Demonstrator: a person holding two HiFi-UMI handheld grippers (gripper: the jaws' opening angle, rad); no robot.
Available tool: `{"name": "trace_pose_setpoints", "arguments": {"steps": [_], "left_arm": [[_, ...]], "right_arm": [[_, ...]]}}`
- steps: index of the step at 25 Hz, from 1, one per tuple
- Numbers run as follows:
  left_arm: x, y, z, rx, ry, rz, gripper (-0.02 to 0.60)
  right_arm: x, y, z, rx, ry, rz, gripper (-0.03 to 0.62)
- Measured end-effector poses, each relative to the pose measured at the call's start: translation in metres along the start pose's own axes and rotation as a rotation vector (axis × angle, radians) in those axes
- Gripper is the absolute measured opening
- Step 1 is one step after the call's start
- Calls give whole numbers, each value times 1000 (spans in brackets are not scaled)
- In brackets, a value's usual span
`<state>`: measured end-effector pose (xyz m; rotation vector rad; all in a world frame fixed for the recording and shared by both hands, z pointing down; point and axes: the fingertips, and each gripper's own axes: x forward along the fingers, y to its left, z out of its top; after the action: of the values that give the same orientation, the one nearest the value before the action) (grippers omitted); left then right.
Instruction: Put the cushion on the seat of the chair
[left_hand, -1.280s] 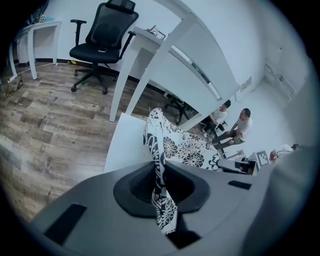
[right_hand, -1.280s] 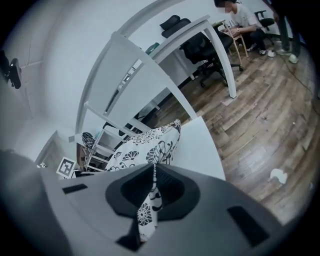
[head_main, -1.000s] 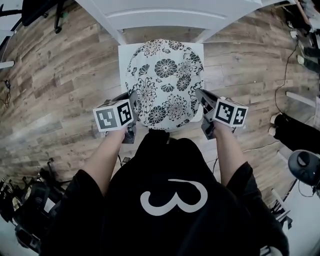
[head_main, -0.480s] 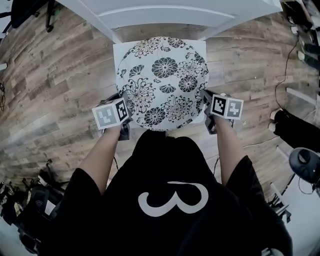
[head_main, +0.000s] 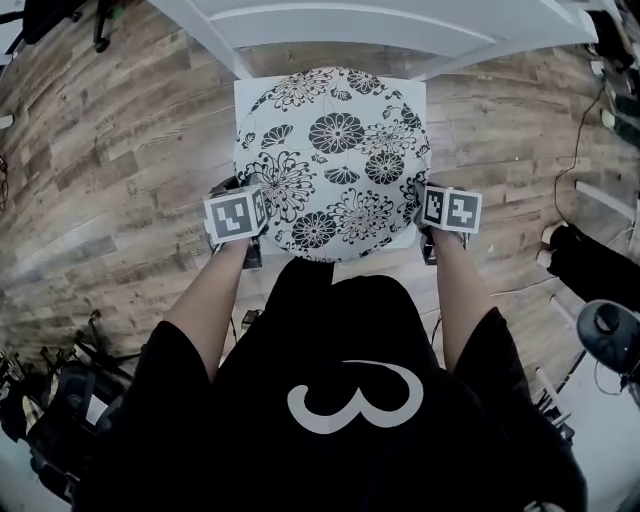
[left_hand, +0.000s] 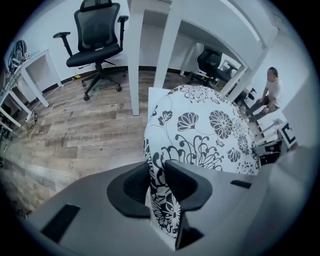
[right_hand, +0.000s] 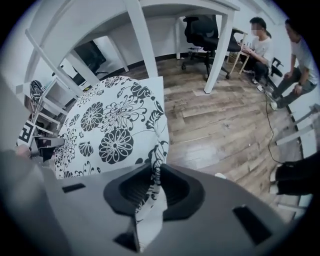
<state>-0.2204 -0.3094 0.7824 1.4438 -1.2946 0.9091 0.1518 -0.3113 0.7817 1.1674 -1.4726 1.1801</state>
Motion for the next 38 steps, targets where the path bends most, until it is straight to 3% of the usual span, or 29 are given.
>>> {"name": "trace_pose_setpoints", "arguments": {"steps": [3, 8, 11, 14, 21, 28, 32, 34, 38], "left_arm": [[3, 6, 0, 11, -11, 20, 125], [4, 18, 0, 30, -20, 39, 217], [2, 25, 1, -12, -27, 26, 279], [-5, 29, 0, -56, -45, -9, 320], [-56, 29, 15, -137, -169, -75, 322], [-154, -24, 21, -145, -343, -222, 321], [-230, -80, 14, -105, -464, -333, 321], [-270, -109, 2, -122, -519, -382, 317], [-346, -175, -34, -155, -611, -523, 213]], "right_arm": [[3, -5, 0, -13, -2, -35, 82], [1, -19, 0, 28, -31, -79, 196], [-6, -26, 2, 76, -73, -91, 243], [-17, -34, 4, 86, -124, -119, 255], [-61, -31, 19, 26, -258, -110, 255], [-161, -1, 35, 0, -507, 63, 254], [-235, 36, 19, -74, -596, 220, 253], [-275, 57, 2, -126, -634, 318, 253], [-355, 87, -49, -181, -701, 520, 242]]}}
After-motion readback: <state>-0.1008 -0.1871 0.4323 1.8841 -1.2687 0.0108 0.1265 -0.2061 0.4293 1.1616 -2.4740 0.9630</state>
